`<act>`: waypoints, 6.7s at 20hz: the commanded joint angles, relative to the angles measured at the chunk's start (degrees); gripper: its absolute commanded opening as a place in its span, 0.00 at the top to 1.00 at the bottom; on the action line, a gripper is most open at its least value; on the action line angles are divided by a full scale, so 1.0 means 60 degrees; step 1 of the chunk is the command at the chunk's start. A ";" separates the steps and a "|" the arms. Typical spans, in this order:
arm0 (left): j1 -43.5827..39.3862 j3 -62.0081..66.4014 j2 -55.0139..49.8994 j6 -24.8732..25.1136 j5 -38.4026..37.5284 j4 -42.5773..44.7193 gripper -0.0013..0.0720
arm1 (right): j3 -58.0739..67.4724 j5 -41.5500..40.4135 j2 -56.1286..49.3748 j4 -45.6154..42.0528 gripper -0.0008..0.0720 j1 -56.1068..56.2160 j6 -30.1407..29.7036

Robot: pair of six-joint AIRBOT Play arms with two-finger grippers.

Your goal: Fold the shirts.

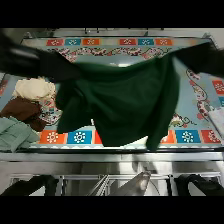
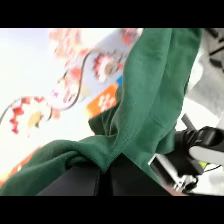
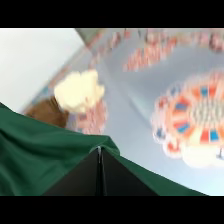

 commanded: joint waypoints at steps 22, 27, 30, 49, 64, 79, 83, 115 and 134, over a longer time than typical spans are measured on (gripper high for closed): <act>0.2055 -0.0681 -0.5971 0.0867 -0.3085 -0.0062 0.01 | -0.4076 -0.0055 -0.4335 -0.1978 0.29 -0.0732 0.1038; 0.1118 0.0754 -0.7497 0.0852 -0.1468 -0.0095 0.55 | -0.4069 -0.0772 -0.4754 -0.0685 0.69 0.0437 0.0605; 0.0838 0.1555 -0.7734 0.0776 -0.0892 -0.0867 0.96 | -0.3836 -0.0459 -0.4513 -0.0117 0.96 0.0310 0.0175; 0.0229 -0.0801 -0.3468 0.0637 -0.2022 -0.0994 0.96 | -0.1359 0.1920 0.0627 -0.2601 0.96 -0.3144 0.1468; -0.1290 0.1927 -0.9111 -0.0962 -0.1774 -0.0987 0.07 | -0.3071 0.1348 0.0608 -0.3060 0.96 -0.3140 0.1249; -0.0557 0.5847 -0.5359 -0.0688 0.2102 -0.2492 0.96 | -0.1402 0.1490 0.2124 0.1887 0.96 -0.4714 -0.0492; 0.0663 0.4364 -0.0535 0.0379 0.1355 -0.2120 0.95 | 0.0124 0.0725 0.3544 0.2630 0.96 -0.6251 -0.0834; 0.3523 0.3322 -0.8029 0.0182 0.1690 -0.1519 0.01 | -0.1461 0.0561 -0.5034 0.0608 0.33 -0.5125 -0.0747; -0.0033 -0.7220 -0.3683 0.0036 -0.2514 -0.1479 0.01 | -0.1541 -0.1016 -0.5861 -0.0758 0.33 -0.2739 -0.0142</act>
